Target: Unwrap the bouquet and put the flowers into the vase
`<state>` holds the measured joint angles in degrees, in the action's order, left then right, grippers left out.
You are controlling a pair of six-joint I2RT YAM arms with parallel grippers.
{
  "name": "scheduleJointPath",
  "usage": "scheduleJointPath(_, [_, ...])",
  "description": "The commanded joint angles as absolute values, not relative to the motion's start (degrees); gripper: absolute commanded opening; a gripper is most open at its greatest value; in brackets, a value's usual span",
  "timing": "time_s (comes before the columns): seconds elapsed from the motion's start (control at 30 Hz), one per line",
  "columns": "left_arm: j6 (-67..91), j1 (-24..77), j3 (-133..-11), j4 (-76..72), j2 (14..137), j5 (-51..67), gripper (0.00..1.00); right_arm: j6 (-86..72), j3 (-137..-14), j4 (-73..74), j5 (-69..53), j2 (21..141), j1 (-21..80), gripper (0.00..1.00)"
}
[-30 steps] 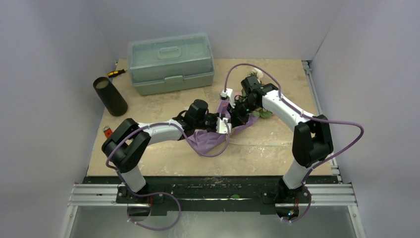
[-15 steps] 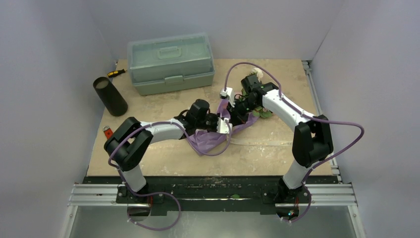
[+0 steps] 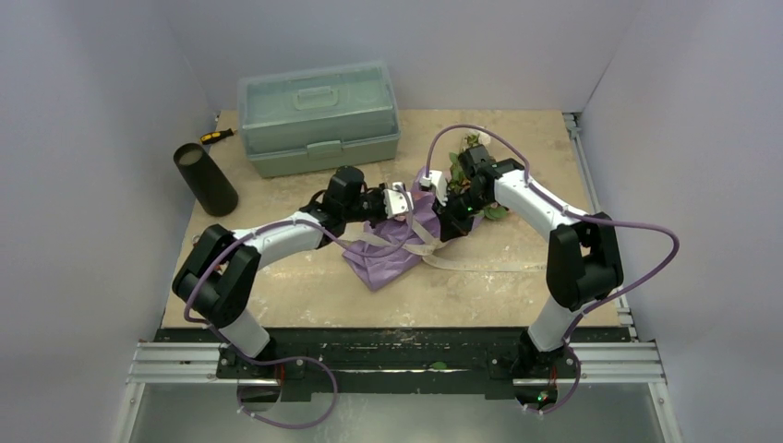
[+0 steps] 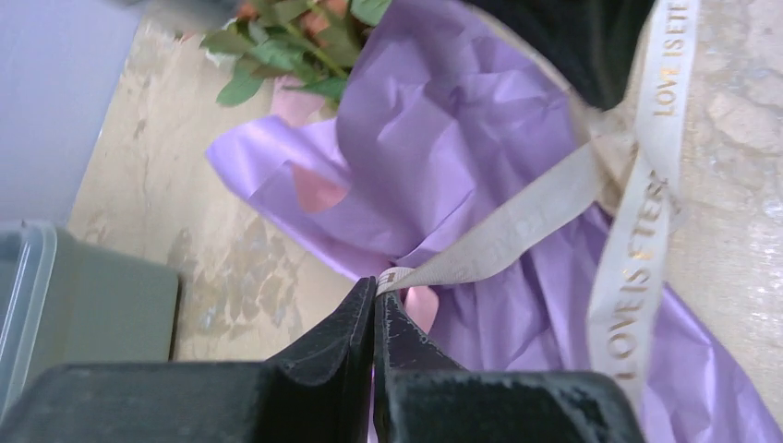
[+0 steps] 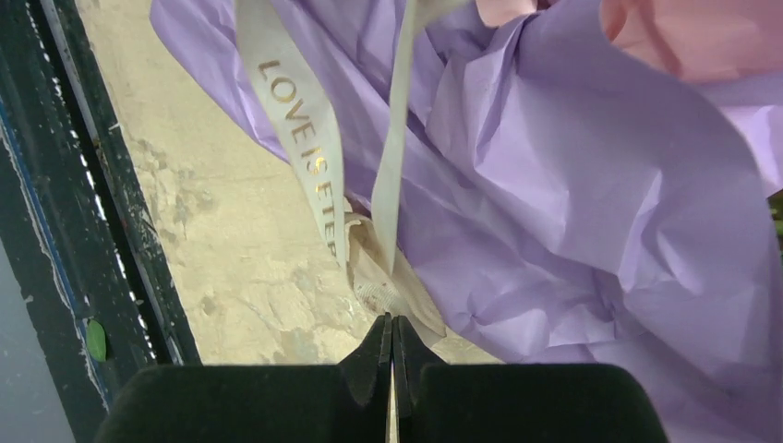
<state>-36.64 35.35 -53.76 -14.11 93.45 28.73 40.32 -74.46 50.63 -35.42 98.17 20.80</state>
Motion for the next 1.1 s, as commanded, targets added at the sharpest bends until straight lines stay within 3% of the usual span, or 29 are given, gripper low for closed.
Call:
scheduleJointPath(0.0, [-31.37, 32.37, -54.15, -15.72, 92.51, 27.37, 0.00, 42.50, -73.31, 50.69, -33.98, 96.10, 20.22, 0.00])
scheduleJointPath(0.4, [-22.75, 24.35, -55.06, -19.53, 94.69, 23.43, 0.00, 41.72, -71.25, 49.66, -33.94, 95.47, 19.88, 0.00])
scheduleJointPath(0.53, [-29.82, 26.09, -52.54, -20.75, 89.98, 29.07, 0.24, 40.67, -72.15, 49.67, -35.02, 95.85, 19.94, 0.00])
scheduleJointPath(0.6, [-36.75, 28.05, -52.65, -17.28, 88.10, 31.60, 0.30, 40.09, -72.38, 49.51, -35.68, 96.39, 19.88, 0.00])
scheduleJointPath(0.87, [-52.62, 37.58, -52.91, -8.35, 88.25, 35.93, 0.33, 38.94, -74.01, 49.55, -36.81, 97.41, 19.95, 0.00])
scheduleJointPath(1.07, [-53.44, 42.09, -57.96, -5.46, 94.42, 36.21, 0.36, 39.02, -74.68, 50.26, -37.04, 97.21, 19.88, 0.00])
